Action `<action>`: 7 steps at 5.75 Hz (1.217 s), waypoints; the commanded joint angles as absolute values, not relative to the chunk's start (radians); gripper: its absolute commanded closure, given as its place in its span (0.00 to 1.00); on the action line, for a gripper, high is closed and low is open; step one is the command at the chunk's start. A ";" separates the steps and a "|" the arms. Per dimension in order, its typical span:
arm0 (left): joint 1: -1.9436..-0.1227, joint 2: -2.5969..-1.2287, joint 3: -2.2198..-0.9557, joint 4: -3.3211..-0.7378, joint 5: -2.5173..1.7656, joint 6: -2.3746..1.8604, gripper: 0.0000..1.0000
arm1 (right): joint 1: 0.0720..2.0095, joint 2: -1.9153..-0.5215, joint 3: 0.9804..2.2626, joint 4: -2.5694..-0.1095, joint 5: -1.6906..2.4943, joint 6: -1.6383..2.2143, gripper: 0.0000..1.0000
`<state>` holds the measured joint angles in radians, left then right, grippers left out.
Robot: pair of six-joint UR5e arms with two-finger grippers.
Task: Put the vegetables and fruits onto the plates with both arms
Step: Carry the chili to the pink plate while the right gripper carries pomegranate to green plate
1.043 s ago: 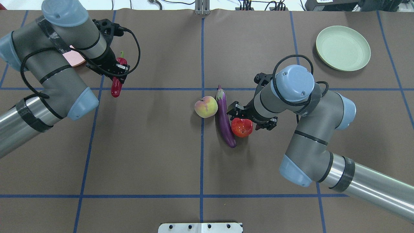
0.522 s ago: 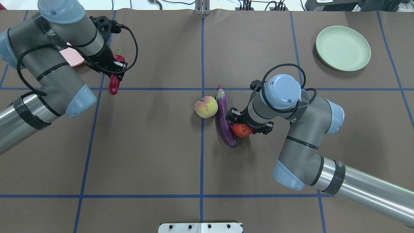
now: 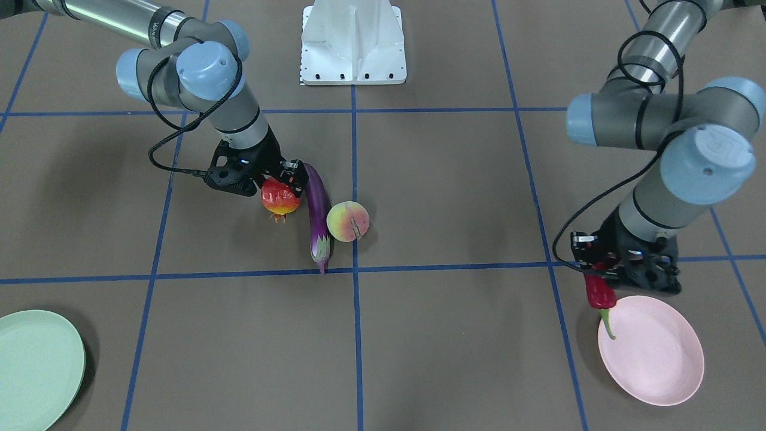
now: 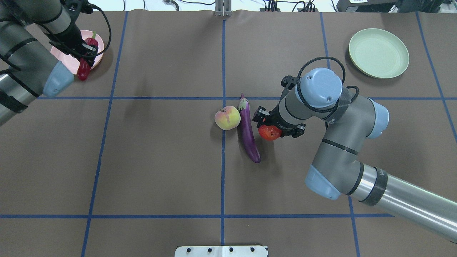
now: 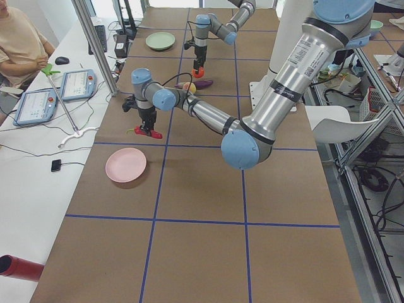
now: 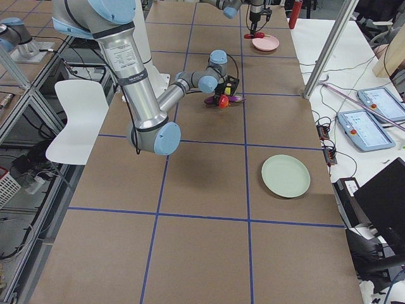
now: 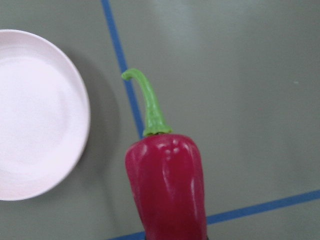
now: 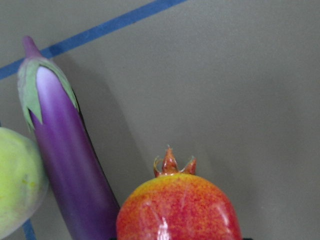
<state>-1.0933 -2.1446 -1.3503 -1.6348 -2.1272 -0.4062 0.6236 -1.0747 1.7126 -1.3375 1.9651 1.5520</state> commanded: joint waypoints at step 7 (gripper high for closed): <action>-1.123 -2.431 -0.763 -1.955 -2.071 -0.714 0.00 | 1.119 -0.941 1.155 -1.322 2.126 0.967 1.00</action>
